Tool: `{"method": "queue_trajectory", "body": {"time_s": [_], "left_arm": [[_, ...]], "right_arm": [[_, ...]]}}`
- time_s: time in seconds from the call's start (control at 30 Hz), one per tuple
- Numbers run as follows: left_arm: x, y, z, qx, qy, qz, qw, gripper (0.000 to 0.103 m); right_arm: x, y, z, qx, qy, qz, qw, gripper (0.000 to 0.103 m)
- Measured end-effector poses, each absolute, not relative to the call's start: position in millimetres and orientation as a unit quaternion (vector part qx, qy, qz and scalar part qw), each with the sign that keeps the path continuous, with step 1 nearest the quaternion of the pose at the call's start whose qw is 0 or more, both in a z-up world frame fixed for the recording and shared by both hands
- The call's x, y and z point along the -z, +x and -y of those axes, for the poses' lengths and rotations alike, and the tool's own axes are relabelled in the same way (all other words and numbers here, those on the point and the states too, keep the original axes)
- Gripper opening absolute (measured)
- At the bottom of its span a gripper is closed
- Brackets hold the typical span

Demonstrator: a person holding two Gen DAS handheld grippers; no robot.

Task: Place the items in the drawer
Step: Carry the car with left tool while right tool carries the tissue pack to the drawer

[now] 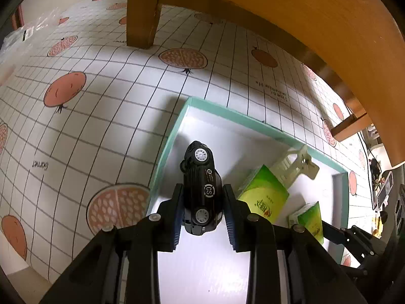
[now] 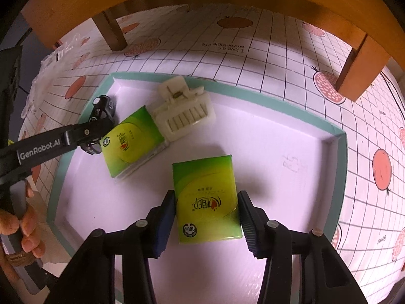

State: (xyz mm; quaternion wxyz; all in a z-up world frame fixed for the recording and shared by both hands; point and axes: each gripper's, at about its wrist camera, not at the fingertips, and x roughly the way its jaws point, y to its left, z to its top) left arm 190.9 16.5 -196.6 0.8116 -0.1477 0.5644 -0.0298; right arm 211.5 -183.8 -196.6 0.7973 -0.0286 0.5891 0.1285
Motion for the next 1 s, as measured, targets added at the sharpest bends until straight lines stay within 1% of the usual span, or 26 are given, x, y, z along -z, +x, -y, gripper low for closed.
{"method": "queue_trajectory", "body": {"time_s": [0.23, 0.37, 0.73, 1.0], "left_arm": [[186.0, 179.5, -19.1, 0.029, -0.151, -0.559, 0.815, 0.031], [162.0, 169.1, -20.5, 0.04, -0.153, -0.538, 0.828, 0.031], [69.0, 140.5, -18.9, 0.087, -0.142, -0.443, 0.881, 0.031], [-17.4, 142.8, -18.0, 0.124, -0.152, -0.355, 0.914, 0.031]], "right_arm": [[191.5, 199.6, 185.5, -0.126, -0.019, -0.594, 0.795, 0.051], [174.1, 191.6, 187.1, -0.13, -0.014, -0.577, 0.806, 0.051], [87.2, 167.8, 183.6, -0.155, -0.005, -0.481, 0.863, 0.051], [-12.8, 168.8, 194.4, -0.161, 0.005, -0.379, 0.911, 0.051]]}}
